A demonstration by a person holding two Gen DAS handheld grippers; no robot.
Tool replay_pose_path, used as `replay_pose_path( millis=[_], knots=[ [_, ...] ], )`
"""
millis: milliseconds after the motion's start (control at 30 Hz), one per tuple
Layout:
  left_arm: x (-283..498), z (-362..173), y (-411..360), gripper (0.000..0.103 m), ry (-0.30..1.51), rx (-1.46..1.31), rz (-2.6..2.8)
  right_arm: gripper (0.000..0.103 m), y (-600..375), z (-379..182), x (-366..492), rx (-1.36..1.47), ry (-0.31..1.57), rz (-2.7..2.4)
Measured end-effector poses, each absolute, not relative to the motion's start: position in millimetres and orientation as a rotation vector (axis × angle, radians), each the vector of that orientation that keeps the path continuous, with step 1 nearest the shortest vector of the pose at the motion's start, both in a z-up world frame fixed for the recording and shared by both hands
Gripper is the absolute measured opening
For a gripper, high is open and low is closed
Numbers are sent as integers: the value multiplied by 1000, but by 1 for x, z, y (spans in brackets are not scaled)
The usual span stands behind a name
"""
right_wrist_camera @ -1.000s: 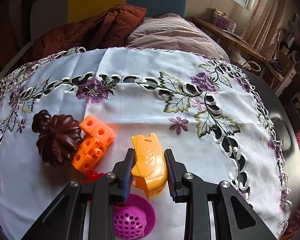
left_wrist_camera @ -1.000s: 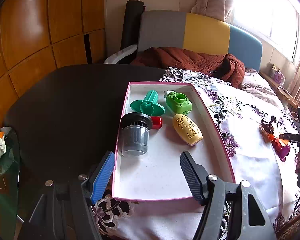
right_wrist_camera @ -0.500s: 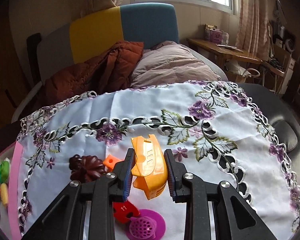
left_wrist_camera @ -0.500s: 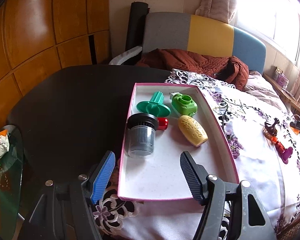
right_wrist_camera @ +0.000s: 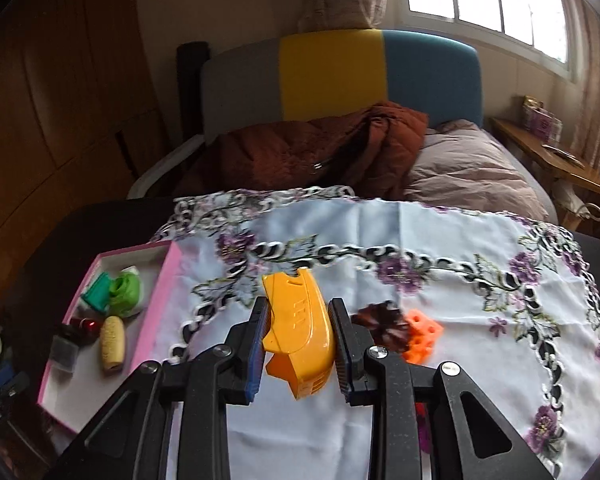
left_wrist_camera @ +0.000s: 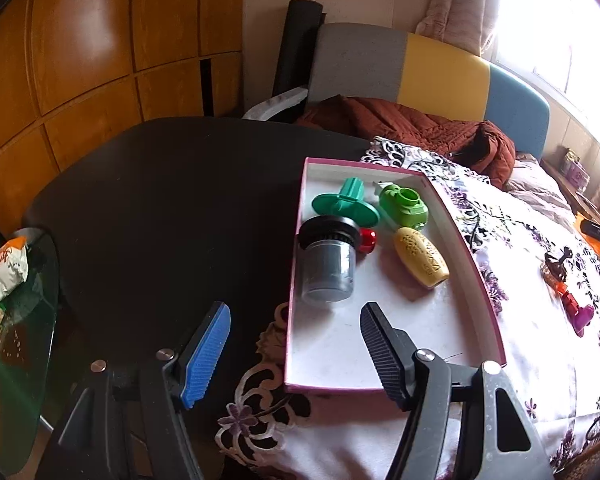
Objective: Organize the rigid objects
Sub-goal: 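Lift the yellow-orange curved piece and carry it to the tray with the right gripper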
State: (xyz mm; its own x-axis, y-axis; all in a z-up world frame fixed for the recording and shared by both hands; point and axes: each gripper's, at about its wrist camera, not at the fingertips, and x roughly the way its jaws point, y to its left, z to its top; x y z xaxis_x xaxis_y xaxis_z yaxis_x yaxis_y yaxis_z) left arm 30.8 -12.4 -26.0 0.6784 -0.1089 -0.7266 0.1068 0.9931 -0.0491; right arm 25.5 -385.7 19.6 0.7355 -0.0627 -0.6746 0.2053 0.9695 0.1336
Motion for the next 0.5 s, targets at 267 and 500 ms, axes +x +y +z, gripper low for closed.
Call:
replay_pose_path(
  millis=[267,500],
  knots=[
    [30,-34,5,69,834,-32,-93,30,-275,8,46,171,823,148],
    [34,-42,25,69,861,-87,-72,30,-191,-15,64,133,925,296]
  ],
)
